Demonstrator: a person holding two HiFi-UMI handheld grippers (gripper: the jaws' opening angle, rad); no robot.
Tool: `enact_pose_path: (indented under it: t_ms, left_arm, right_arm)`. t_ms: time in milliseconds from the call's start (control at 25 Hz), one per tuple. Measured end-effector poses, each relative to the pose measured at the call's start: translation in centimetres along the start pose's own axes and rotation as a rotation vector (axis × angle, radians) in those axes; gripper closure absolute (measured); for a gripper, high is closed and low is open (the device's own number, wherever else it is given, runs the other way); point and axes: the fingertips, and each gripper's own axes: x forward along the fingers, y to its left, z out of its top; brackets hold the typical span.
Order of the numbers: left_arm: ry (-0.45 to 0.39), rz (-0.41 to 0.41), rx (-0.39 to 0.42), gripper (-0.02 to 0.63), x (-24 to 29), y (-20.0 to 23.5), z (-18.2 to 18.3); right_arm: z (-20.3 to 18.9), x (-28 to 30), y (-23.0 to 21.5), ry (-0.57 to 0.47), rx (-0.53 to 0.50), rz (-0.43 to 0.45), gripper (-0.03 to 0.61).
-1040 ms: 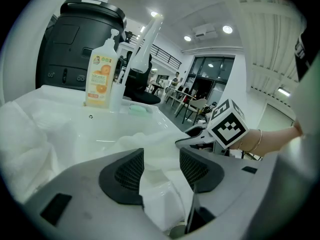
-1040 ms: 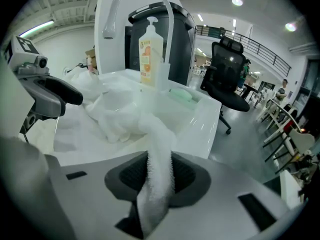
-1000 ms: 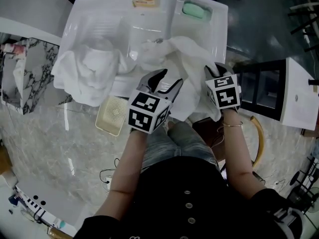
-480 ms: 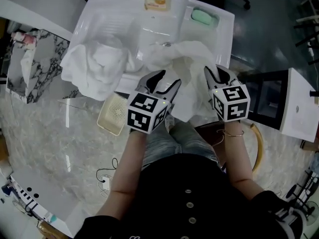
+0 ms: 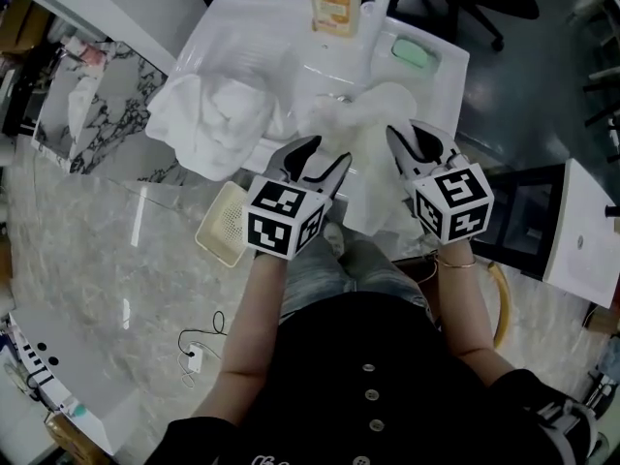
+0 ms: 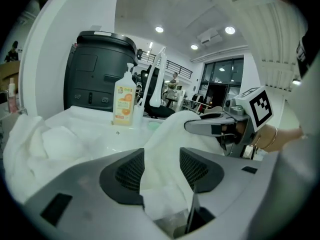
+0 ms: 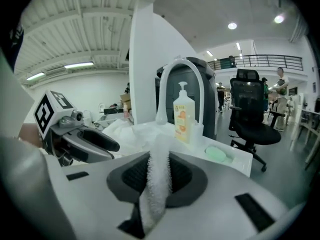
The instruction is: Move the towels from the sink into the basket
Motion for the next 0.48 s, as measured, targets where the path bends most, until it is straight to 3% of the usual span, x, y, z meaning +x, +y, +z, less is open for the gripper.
enact_pose_path:
  t_ms: [480]
  left_arm:
    - [-0.127,0.115,0.054,0.403,-6.4,2.1,3.7]
  right_arm:
    - [9.3,-1.2,6.3,-0.245,-0.031,0.187,0.519]
